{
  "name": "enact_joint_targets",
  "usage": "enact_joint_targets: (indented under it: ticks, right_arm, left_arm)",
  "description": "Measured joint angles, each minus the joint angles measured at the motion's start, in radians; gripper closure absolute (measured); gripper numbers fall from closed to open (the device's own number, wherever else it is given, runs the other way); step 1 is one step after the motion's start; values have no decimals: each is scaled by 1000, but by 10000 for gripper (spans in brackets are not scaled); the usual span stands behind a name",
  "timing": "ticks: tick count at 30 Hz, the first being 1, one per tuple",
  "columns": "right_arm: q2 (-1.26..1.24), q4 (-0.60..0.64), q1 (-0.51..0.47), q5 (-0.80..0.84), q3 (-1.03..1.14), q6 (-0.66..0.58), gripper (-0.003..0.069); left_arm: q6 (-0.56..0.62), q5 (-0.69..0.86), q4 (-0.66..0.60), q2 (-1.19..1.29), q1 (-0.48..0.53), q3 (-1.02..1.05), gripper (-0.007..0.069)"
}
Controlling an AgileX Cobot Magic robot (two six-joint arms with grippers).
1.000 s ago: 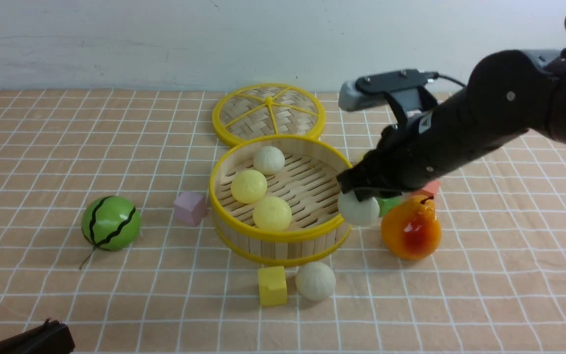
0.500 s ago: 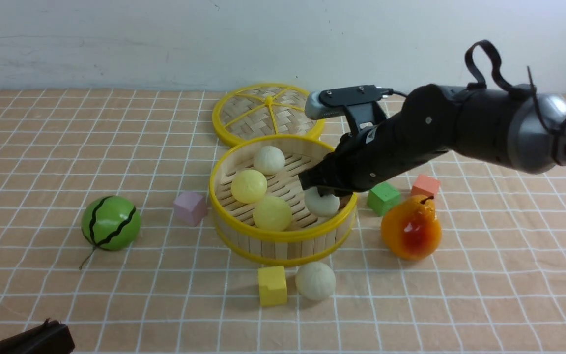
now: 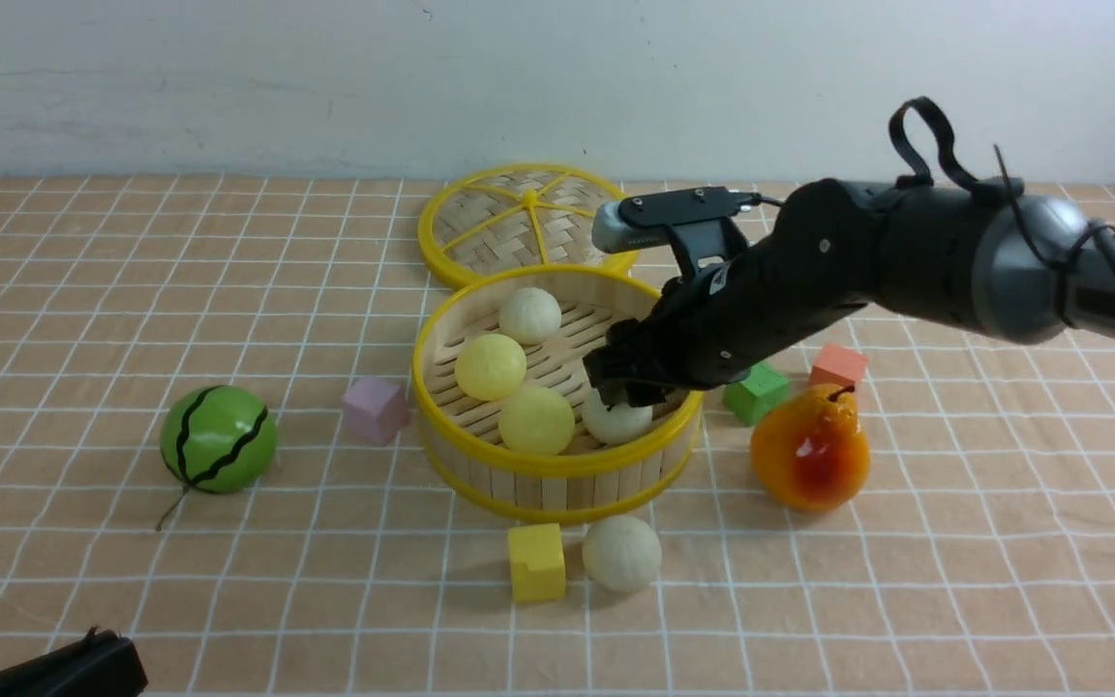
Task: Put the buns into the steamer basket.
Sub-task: Use the right arm to grab a steamed stuffed bun
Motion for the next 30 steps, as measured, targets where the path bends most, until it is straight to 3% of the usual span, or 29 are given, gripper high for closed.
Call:
enact_joint_targets:
  ticks: [3, 8, 12, 16, 23, 30]
  right_arm:
    - [-68, -6, 1, 135, -7, 9, 198]
    - [-140, -30, 44, 313, 60, 116, 278]
    - [-128, -55, 105, 294, 132, 144, 325]
    - [-91, -99, 160, 172, 157, 162, 340]
    - [-59, -191, 158, 90, 157, 278, 340]
    - [-26, -196, 158, 62, 157, 303, 340]
  left_arm:
    - [0, 0, 0, 0, 0, 0, 608]
    - [0, 0, 0, 0, 0, 0, 608]
    - [0, 0, 0, 0, 0, 0, 608]
    - [0, 0, 0, 0, 0, 0, 608]
    - [0, 0, 0, 0, 0, 0, 608]
    - [0, 0, 0, 0, 0, 0, 607]
